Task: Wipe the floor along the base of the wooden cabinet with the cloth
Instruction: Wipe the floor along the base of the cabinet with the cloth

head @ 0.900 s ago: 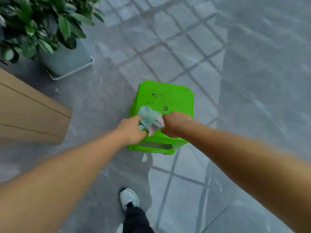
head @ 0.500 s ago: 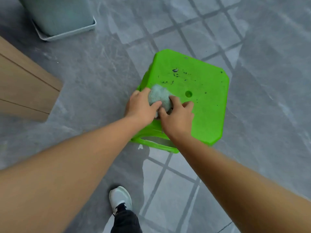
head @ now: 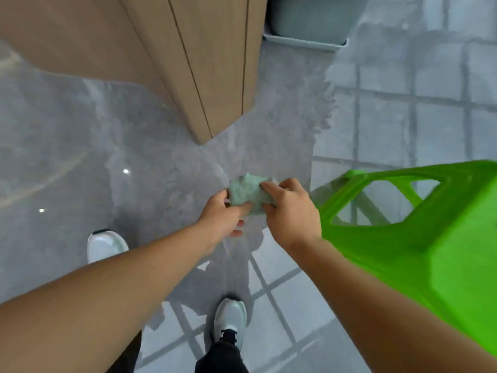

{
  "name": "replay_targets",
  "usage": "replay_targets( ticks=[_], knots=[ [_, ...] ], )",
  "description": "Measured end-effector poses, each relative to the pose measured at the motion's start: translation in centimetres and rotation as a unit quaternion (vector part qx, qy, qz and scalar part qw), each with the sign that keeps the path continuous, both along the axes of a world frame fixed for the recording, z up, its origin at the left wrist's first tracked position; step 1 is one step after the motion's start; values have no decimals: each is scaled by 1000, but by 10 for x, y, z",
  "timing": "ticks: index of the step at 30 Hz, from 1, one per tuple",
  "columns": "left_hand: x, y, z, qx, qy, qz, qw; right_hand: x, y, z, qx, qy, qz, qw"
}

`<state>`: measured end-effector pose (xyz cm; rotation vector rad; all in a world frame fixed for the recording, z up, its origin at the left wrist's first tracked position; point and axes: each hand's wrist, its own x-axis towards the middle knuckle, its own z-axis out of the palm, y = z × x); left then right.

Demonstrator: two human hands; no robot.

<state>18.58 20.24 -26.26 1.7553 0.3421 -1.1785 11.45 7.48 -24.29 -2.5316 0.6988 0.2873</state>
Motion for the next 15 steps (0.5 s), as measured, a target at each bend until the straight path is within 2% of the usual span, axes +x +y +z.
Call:
replay_targets(
  ticks=[3, 7, 10, 11, 13, 15],
  knots=[
    [44, 28, -46, 18, -24, 3, 1000, 57, 19, -53, -1, 12, 28, 1000],
    [102, 32, -137, 5, -64, 38, 997, 130, 24, -146, -59, -16, 61, 996],
    [145, 32, -216, -2, -98, -21, 995, 180, 13, -221, -113, -31, 32, 993],
    [160, 38, -242, 39, -136, -89, 986, 193, 9, -247, -130, -10, 28, 991],
    [186, 59, -290, 177, -218, -240, 929, 218, 3, -297, -133, 15, 8, 991],
    [206, 84, -330, 265, -248, -303, 881, 239, 3, -340, -87, 0, 1, 996]
  ],
)
